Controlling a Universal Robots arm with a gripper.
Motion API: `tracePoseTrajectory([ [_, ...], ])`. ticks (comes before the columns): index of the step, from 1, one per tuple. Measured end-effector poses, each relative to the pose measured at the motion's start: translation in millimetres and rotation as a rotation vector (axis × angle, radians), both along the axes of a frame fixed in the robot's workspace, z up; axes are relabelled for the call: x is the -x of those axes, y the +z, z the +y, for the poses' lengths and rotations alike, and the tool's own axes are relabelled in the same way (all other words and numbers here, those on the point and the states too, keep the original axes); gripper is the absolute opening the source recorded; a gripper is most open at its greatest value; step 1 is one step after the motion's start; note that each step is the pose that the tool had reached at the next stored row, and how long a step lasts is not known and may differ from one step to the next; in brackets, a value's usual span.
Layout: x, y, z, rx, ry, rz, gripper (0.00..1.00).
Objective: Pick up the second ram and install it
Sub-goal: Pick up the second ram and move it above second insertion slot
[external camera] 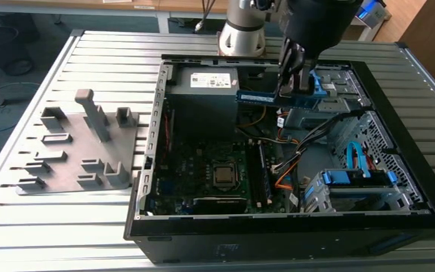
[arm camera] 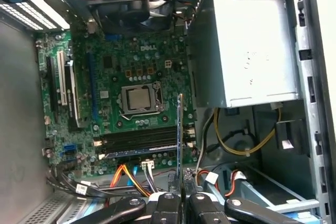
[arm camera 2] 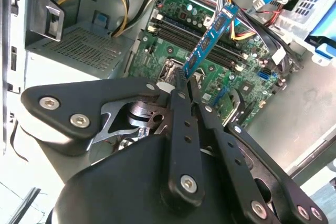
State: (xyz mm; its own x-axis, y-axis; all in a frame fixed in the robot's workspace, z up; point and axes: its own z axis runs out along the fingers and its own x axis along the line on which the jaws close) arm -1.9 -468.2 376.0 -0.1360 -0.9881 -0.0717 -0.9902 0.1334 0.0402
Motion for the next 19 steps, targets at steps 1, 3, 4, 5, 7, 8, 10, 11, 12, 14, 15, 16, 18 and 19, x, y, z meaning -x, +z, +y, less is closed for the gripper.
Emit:
tracePoseTrajectory([
  [1,0.6,0.0,-1.3,0.0007,0.0,0.0001,0.14],
  [3,2.4,-1.1,-5.0,0.0007,0.001,-0.0001,0.14],
  [4,3.4,-2.4,-6.7,0.0007,0.001,-0.0001,0.14],
  [5,4.2,-4.1,-8.4,0.0005,0.001,-0.0001,0.14],
  [7,5.8,-7.8,-11.3,0.0005,0.001,-0.0001,0.14],
  [8,6.4,-9.5,-12.2,0.0005,0.001,-0.0001,0.14],
  [10,7.6,-13.3,-14.1,0.0005,0.001,-0.0001,0.14],
  [11,8.1,-15.1,-15.0,0.0005,0.001,0.0,0.14],
  [12,8.6,-16.9,-15.7,0.0006,0.001,0.0,0.14],
  [14,9.6,-20.5,-17.0,0.0005,0.001,-0.0001,0.14],
  [15,10.2,-22.3,-17.6,0.0007,0.001,0.0,0.14],
  [16,10.8,-24.1,-18.2,0.0008,0.001,0.0,0.14],
  [18,11.9,-27.5,-19.5,0.0006,0.001,-0.0001,0.14],
  [19,12.4,-29.0,-20.0,0.0006,0.001,-0.0001,0.14],
])
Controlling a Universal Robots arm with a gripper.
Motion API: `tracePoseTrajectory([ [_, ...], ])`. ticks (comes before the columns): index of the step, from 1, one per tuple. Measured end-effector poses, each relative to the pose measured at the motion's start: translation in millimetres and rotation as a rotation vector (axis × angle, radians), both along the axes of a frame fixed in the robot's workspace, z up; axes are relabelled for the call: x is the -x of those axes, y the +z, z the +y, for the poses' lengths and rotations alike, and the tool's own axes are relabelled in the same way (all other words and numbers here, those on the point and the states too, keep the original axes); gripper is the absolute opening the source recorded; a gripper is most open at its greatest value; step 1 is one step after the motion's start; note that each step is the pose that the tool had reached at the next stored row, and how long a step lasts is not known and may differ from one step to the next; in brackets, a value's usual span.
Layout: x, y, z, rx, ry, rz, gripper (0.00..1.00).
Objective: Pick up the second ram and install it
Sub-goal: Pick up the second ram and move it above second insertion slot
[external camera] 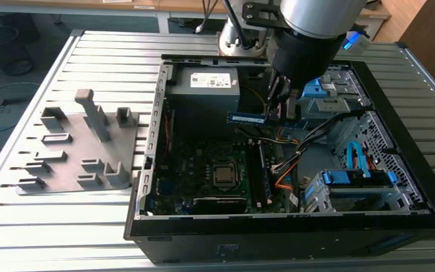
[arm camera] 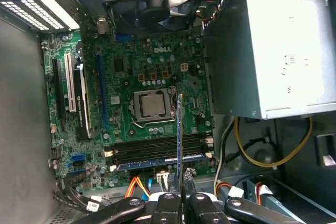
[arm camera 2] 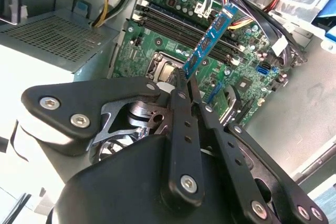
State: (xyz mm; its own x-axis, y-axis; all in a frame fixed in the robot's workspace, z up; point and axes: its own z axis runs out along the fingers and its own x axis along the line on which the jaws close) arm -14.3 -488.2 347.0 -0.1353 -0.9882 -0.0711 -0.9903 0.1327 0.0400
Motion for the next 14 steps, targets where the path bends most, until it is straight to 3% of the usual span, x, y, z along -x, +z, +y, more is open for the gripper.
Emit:
tracePoseTrajectory([
  [14,2.5,-16.0,-4.9,0.0,0.0,0.0,0.14],
])
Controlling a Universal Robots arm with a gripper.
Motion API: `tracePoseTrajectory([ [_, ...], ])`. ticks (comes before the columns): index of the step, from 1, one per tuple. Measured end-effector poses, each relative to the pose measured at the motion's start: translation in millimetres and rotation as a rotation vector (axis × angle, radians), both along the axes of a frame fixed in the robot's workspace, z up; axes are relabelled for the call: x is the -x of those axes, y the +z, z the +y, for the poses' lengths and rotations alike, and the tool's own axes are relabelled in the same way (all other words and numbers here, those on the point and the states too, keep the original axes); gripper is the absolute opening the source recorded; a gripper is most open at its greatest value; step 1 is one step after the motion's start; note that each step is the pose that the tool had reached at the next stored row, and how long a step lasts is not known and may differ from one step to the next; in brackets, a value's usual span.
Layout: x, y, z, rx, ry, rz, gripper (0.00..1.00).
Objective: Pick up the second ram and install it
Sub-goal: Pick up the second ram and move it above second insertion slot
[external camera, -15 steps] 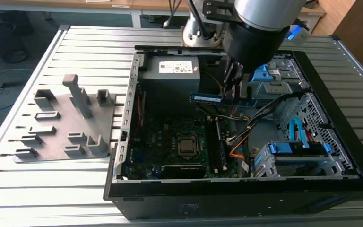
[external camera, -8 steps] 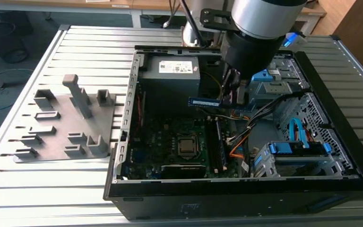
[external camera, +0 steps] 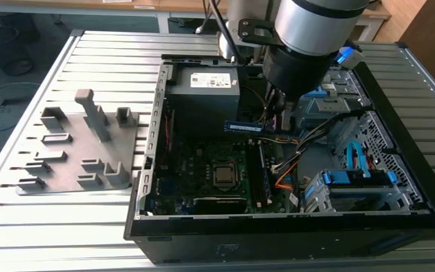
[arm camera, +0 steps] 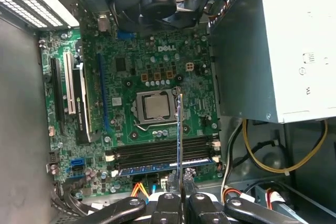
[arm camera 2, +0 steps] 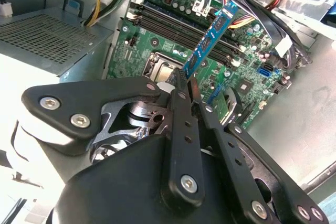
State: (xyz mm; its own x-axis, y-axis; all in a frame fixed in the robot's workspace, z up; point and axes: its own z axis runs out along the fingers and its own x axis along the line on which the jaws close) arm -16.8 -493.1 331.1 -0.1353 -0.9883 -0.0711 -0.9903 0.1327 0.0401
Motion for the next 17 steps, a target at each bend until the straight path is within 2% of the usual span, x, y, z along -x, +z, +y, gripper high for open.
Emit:
tracePoseTrajectory([
  [17,1.8,-15.6,-5.6,0.0001,0.0,0.0001,0.14],
])
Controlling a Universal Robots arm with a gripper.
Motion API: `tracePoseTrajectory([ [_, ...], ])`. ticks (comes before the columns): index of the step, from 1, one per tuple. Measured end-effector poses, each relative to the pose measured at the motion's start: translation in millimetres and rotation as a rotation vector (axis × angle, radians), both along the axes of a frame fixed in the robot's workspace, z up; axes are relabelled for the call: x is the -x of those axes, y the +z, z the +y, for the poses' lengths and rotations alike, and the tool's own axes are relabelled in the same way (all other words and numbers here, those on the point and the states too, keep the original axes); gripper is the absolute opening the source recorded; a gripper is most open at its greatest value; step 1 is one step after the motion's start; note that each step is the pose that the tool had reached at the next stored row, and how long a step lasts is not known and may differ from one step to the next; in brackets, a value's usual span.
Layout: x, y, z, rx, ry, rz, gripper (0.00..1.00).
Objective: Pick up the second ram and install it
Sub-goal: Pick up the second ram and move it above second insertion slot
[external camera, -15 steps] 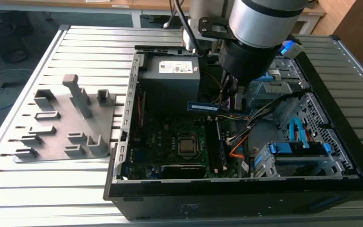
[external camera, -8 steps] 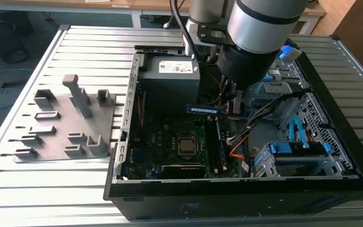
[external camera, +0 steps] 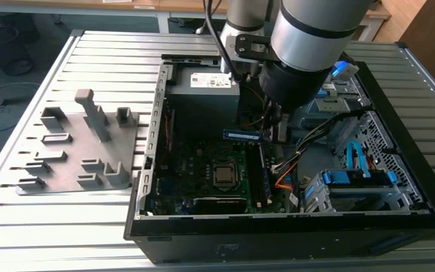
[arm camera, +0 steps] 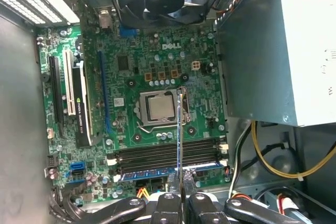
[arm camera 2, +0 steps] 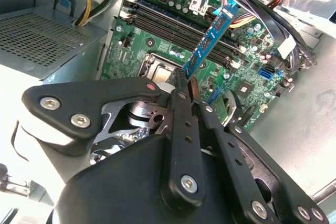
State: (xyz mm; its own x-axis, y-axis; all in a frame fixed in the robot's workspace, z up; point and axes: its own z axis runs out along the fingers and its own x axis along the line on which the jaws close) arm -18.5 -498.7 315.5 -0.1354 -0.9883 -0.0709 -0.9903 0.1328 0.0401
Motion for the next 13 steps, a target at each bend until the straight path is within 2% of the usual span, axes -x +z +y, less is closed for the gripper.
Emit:
tracePoseTrajectory([
  [13,3.0,-12.0,-5.2,-0.0001,0.0,-0.0001,0.14],
])
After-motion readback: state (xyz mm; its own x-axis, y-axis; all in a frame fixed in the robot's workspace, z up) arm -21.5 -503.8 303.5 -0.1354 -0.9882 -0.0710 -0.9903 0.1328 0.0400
